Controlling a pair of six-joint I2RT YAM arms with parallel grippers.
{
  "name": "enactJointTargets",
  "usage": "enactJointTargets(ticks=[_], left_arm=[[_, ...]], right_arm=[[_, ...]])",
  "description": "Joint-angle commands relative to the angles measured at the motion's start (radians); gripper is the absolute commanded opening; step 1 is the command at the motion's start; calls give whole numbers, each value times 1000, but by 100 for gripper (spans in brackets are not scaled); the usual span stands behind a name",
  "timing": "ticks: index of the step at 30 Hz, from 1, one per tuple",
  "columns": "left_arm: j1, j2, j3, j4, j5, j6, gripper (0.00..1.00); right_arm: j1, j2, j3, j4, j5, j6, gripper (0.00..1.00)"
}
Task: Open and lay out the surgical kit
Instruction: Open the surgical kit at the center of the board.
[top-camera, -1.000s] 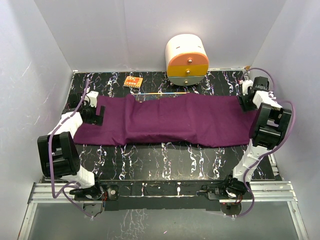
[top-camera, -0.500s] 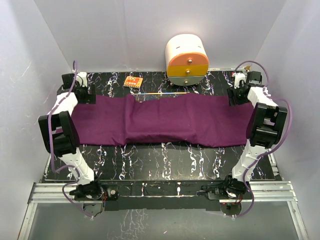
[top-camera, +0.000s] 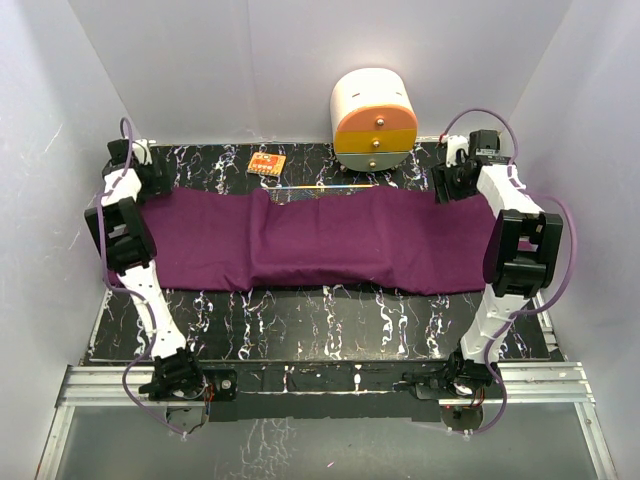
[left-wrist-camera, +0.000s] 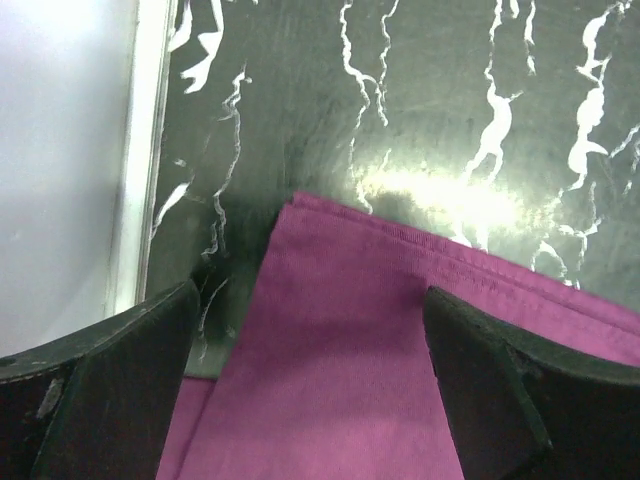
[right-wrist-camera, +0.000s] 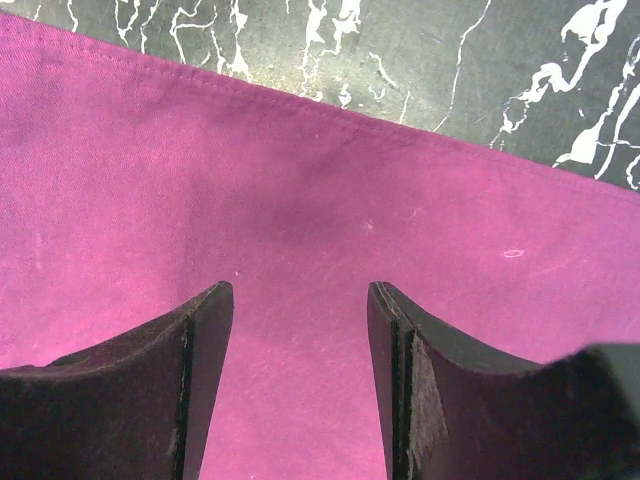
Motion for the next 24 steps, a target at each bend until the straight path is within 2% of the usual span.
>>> enactJointTargets(ticks=[1,4,7,11,14,18,24], left_arm=[[4,78,178,-56,42,-41,90],[5,146,257,-78,75,-59,86],[4,180,272,-93,110,-67,78],[3,122,126,-42,118,-41,67],[0,61,-17,15,101,3,67],[-13,61,-45,-31,93,56,64],[-22,61,-98,-33,90,67,47]], right_arm=[[-1,-56,54,-40,36,39,55],[3,-53,38,-54,66,45,55],[4,-47,25,-64,85,53,55],[4,-34,33,-73,103,57,55],[4,-11,60,-96,122,50,55],[5,22,104,-135,147,27,55],[4,43,147,-173,186,0,55]])
